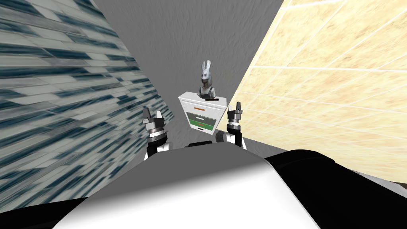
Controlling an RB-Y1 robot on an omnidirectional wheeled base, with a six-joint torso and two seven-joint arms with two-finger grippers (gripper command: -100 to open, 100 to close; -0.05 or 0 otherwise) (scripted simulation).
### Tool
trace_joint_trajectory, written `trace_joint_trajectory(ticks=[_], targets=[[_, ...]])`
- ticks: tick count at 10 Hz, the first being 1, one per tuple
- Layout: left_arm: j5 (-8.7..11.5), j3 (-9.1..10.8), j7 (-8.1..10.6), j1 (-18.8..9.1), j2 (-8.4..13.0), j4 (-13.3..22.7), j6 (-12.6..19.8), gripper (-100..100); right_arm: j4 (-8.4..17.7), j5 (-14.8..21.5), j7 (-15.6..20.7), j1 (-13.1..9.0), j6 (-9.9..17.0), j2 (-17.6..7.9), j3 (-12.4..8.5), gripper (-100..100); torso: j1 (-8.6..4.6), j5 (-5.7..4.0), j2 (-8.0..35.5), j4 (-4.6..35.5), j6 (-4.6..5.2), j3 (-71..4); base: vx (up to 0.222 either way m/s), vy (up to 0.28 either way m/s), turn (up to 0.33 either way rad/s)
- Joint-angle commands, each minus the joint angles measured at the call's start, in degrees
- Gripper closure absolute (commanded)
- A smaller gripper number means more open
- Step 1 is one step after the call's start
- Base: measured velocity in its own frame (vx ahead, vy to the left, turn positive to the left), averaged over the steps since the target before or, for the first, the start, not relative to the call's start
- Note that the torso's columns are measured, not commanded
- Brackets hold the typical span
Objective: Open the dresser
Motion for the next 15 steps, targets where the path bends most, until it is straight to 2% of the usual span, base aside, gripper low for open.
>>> trace_joint_trajectory(ticks=[1,9,10,12,15], targets=[[0.0,0.00,0.00,0.0,0.0,0.0,0.0,0,0.0,0.0,0.0,0.0,0.0,0.0,0.0,0,0.00,0.00,2.3,2.3,0.00,-4.7,0.000,0.000,0.000],[0.0,0.00,0.00,0.0,0.0,0.0,0.0,0,0.0,0.0,0.0,0.0,0.0,0.0,0.0,0,0.00,0.00,35.4,35.4,0.00,-70.7,0.000,0.000,0.000],[0.0,0.00,0.00,0.0,0.0,0.0,0.0,0,0.2,0.5,0.4,-0.1,0.1,-2.3,-0.1,-100,0.00,0.00,39.6,39.6,0.00,-79.2,0.018,0.017,-0.025],[0.0,0.00,0.00,0.0,0.0,0.0,0.0,0,0.6,1.8,1.4,-0.2,0.4,-5.5,-0.5,-100,0.10,0.03,42.0,42.0,0.00,-84.3,0.034,0.052,-0.052],[0.0,-0.01,0.00,0.0,0.0,0.0,0.0,0,1.5,4.8,3.9,-0.4,1.0,-10.1,-1.3,-100,0.06,0.02,42.2,42.3,0.00,-84.6,0.067,0.090,-0.074]])
